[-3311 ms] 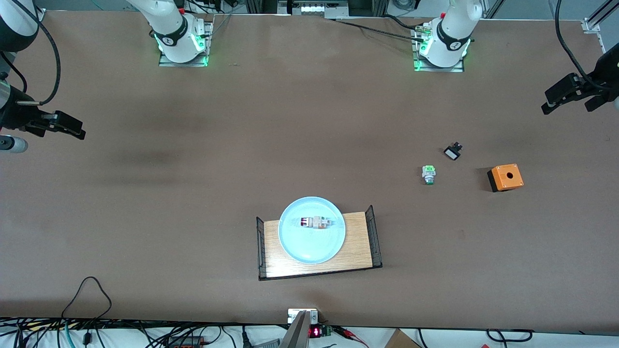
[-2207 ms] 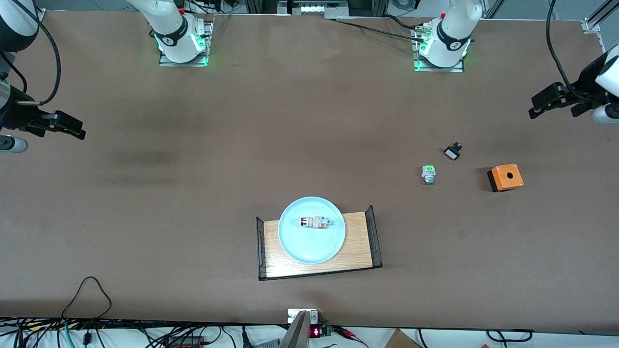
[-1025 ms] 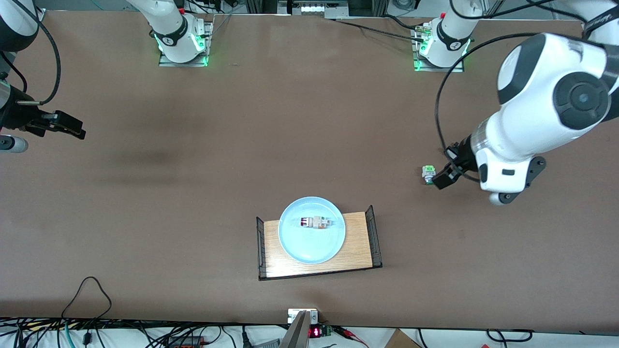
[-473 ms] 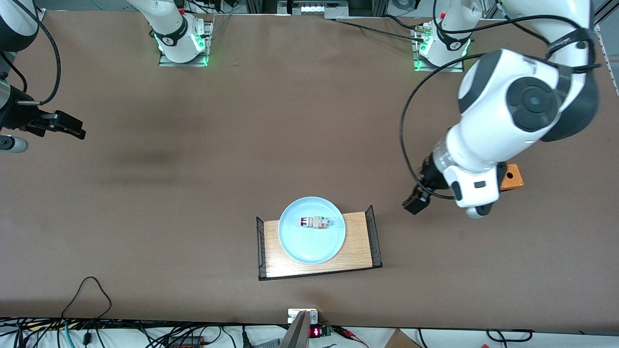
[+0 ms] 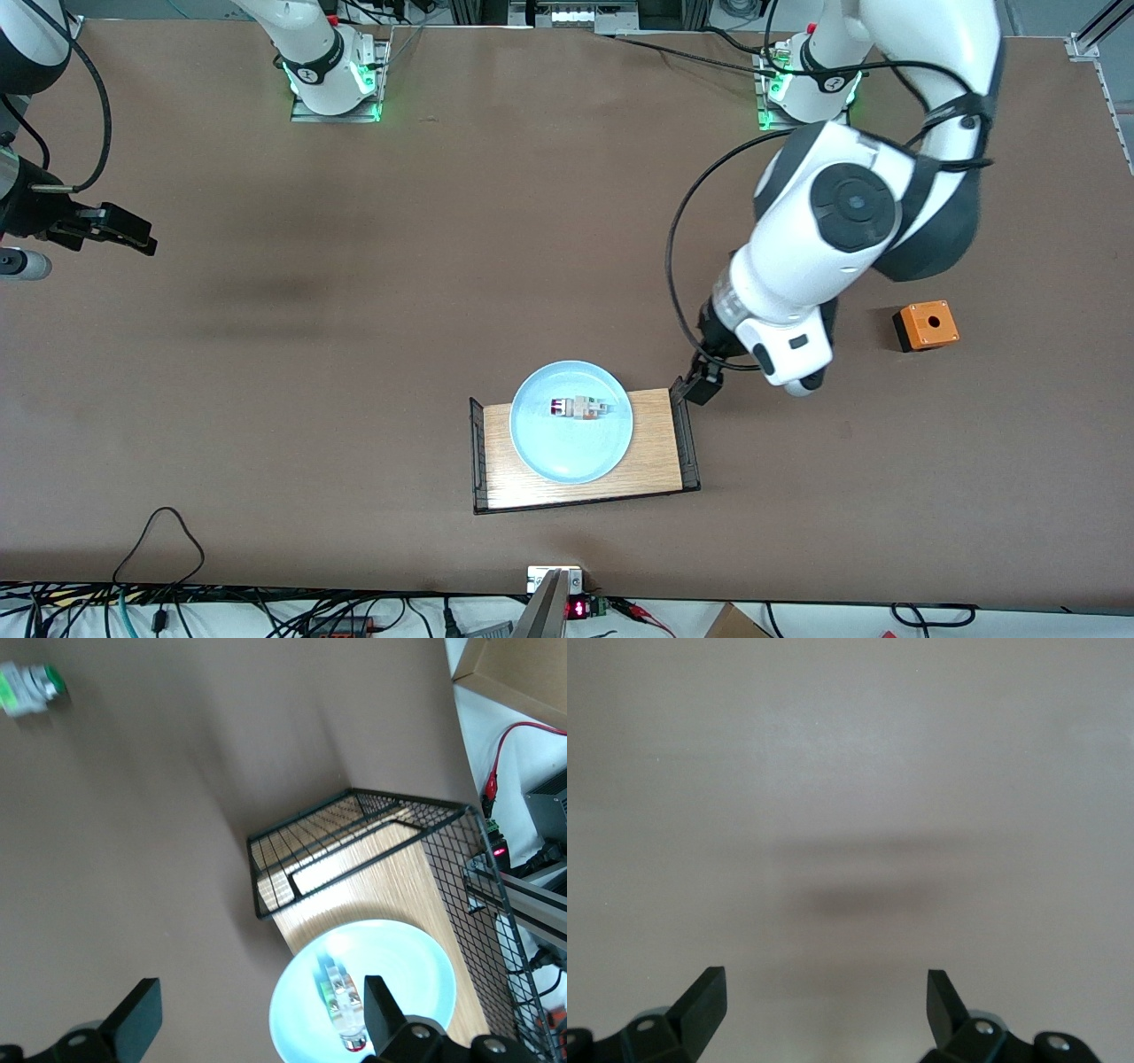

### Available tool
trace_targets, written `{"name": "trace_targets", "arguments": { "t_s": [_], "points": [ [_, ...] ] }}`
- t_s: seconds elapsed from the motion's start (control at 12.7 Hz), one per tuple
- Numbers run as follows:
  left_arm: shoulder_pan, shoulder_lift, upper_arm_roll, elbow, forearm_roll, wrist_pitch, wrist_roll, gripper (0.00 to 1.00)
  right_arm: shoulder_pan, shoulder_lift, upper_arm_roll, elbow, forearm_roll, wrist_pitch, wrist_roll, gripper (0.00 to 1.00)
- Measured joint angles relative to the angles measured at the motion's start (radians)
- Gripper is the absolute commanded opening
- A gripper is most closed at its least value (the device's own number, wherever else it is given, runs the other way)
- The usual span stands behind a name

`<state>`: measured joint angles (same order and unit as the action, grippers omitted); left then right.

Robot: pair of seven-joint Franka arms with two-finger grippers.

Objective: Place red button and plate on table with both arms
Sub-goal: 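Lower the left gripper and grasp the white-and-red button on the plate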

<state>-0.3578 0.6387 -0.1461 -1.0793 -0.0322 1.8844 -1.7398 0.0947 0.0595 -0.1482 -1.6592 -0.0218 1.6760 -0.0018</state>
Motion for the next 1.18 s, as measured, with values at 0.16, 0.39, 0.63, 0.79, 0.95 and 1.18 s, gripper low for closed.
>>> {"name": "trace_targets", "arguments": {
  "t_s": [0.16, 0.39, 0.63, 0.79, 0.95, 1.18],
  "points": [
    [-0.049, 0.054, 0.03, 0.043, 0.0, 0.042, -0.081, 1.0, 0.0, 0.0, 0.0, 0.0, 0.0, 0.0, 0.0, 1.0],
    [-0.186, 0.175, 0.178, 0.143, 0.0, 0.144, -0.189, 1.0, 0.0, 0.0, 0.0, 0.0, 0.0, 0.0, 0.0, 1.0],
    [-0.249, 0.242, 0.235, 0.176, 0.0, 0.246, -0.237, 1.0, 0.0, 0.0, 0.0, 0.0, 0.0, 0.0, 0.0, 1.0],
    [-0.256, 0.261, 0.238, 0.183, 0.0, 0.277, -0.237, 1.0, 0.0, 0.0, 0.0, 0.0, 0.0, 0.0, 0.0, 1.0],
    [-0.27, 0.283, 0.244, 0.185, 0.0, 0.285, -0.24, 1.0, 0.0, 0.0, 0.0, 0.0, 0.0, -0.001, 0.0, 1.0],
    [-0.301, 0.319, 0.273, 0.187, 0.0, 0.32, -0.253, 1.0, 0.0, 0.0, 0.0, 0.0, 0.0, -0.001, 0.0, 1.0]
  ]
}}
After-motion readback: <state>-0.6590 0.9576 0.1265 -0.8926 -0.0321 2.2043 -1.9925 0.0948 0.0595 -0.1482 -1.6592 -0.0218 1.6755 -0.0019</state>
